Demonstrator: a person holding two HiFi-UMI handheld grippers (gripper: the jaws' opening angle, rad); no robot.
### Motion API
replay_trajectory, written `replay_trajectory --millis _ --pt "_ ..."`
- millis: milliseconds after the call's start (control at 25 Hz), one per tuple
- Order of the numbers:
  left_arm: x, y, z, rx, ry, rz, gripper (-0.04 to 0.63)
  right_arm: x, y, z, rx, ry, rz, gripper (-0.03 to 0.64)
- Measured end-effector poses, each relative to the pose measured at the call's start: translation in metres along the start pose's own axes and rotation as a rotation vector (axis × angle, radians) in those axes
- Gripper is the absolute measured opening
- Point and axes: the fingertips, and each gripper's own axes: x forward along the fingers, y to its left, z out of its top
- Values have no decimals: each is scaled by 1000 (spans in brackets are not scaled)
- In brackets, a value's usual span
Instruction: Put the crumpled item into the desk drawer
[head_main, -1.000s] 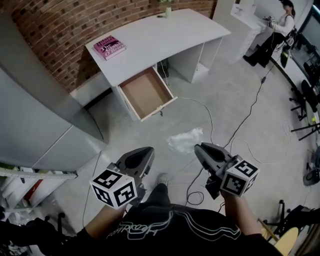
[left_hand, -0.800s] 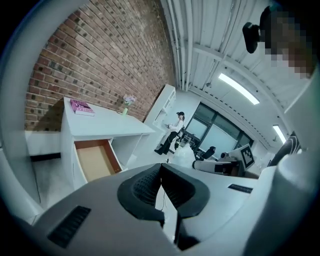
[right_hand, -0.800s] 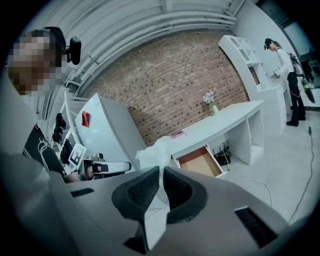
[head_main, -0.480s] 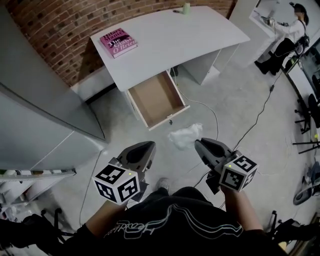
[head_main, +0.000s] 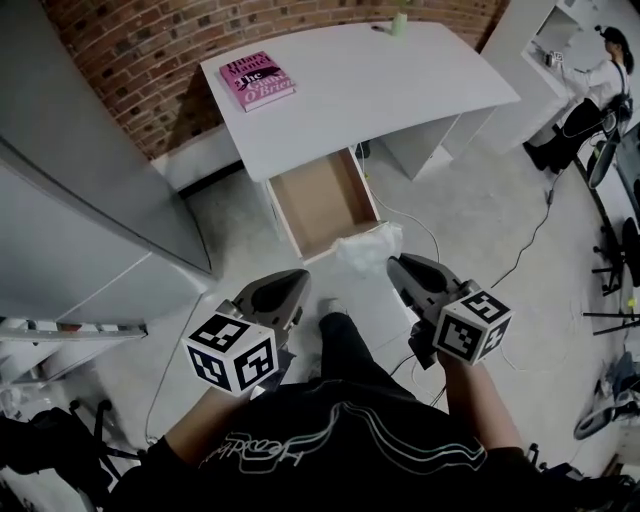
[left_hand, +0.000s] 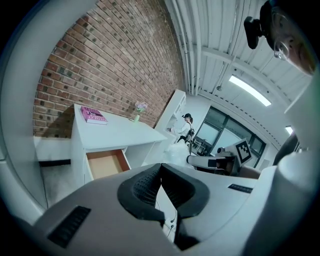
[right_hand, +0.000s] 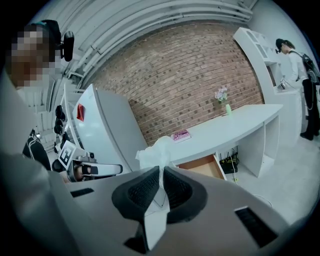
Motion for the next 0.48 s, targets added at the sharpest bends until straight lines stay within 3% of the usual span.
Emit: replay_trajectory --millis 480 --pt "57 38 22 -54 25 90 21 72 -71 18 50 72 53 55"
